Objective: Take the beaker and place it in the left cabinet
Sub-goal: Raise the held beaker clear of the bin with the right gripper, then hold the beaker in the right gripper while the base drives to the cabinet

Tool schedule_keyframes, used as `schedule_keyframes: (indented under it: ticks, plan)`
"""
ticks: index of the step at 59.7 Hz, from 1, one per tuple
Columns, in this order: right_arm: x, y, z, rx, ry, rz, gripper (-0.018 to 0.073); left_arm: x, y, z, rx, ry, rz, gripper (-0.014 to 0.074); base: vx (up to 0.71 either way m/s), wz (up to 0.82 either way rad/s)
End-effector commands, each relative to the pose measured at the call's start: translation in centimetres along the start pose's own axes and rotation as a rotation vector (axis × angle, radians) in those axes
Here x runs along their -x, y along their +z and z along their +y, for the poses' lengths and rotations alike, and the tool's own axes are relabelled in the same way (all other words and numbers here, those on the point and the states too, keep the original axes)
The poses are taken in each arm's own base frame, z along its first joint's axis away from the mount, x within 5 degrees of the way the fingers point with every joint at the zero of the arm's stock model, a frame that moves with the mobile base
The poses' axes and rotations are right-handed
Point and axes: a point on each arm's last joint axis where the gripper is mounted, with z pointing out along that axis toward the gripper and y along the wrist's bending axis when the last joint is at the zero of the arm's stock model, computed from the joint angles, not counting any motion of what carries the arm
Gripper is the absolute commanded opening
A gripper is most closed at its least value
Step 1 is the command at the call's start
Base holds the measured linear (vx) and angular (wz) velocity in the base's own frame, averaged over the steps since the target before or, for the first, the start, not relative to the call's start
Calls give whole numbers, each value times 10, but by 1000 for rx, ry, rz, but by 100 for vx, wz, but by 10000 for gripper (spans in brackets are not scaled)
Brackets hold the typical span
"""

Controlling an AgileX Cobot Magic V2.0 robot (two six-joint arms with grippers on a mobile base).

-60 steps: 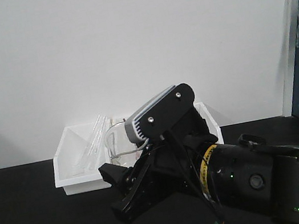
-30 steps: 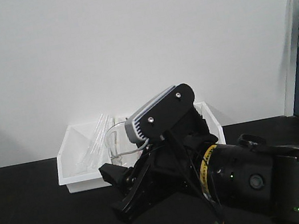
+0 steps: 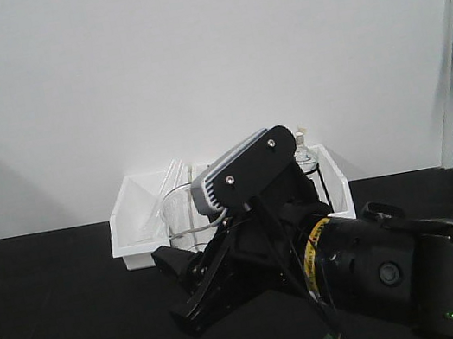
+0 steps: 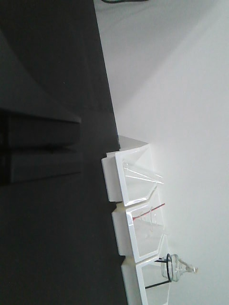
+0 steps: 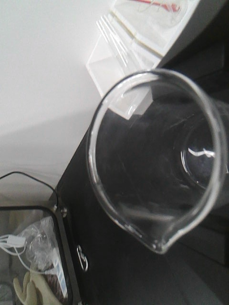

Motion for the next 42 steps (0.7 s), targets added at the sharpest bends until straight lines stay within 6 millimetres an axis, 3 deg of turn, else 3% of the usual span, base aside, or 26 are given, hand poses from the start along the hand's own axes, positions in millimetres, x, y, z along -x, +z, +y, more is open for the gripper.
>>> schedule_keyframes:
  ticks: [1, 42]
  plan:
    - [26, -13, -1, 19, 3, -110, -1, 3, -1, 0, 7, -6, -77, 1, -12, 14]
    - [26, -13, -1, 19, 3, -110, -1, 3, -1, 0, 7, -6, -77, 1, -10, 33]
